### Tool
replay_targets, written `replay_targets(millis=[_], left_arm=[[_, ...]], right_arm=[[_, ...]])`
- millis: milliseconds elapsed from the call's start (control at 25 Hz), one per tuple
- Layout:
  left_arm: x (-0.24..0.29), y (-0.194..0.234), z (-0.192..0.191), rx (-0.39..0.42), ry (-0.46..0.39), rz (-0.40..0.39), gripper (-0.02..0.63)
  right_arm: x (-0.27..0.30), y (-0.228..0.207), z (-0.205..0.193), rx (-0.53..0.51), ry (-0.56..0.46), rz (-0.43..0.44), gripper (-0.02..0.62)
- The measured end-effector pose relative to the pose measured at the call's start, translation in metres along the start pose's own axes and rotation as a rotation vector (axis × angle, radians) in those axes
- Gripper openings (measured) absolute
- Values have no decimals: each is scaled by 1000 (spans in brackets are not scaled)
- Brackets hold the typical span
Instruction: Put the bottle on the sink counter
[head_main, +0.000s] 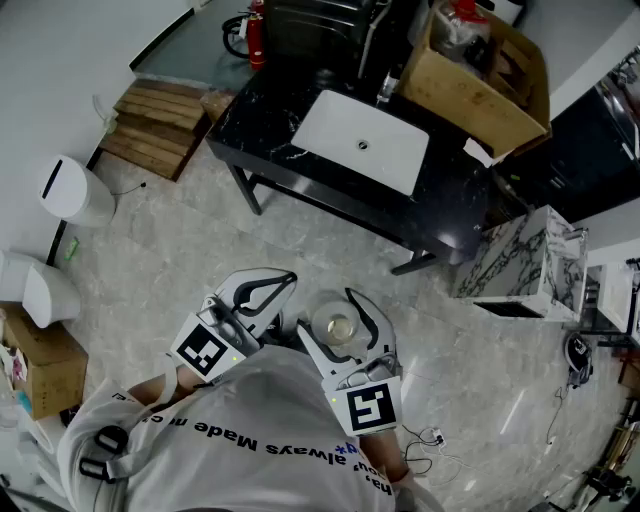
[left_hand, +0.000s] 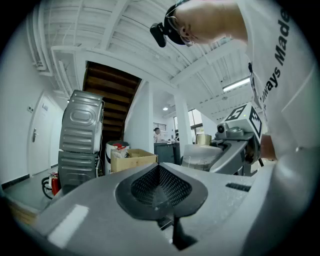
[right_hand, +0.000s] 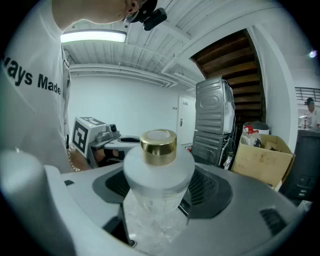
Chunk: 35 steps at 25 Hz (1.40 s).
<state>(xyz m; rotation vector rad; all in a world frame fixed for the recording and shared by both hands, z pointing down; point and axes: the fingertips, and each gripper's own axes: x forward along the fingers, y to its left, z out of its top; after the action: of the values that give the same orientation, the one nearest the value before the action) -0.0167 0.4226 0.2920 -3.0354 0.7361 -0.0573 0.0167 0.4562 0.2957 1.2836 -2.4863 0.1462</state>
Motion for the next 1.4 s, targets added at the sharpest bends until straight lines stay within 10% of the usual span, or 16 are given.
replay_targets(millis=[1400], left_arm=[[-88,113,-8,-16,-10,-9,3]], right_arm=[[123,64,52,-84,16,-4,333]])
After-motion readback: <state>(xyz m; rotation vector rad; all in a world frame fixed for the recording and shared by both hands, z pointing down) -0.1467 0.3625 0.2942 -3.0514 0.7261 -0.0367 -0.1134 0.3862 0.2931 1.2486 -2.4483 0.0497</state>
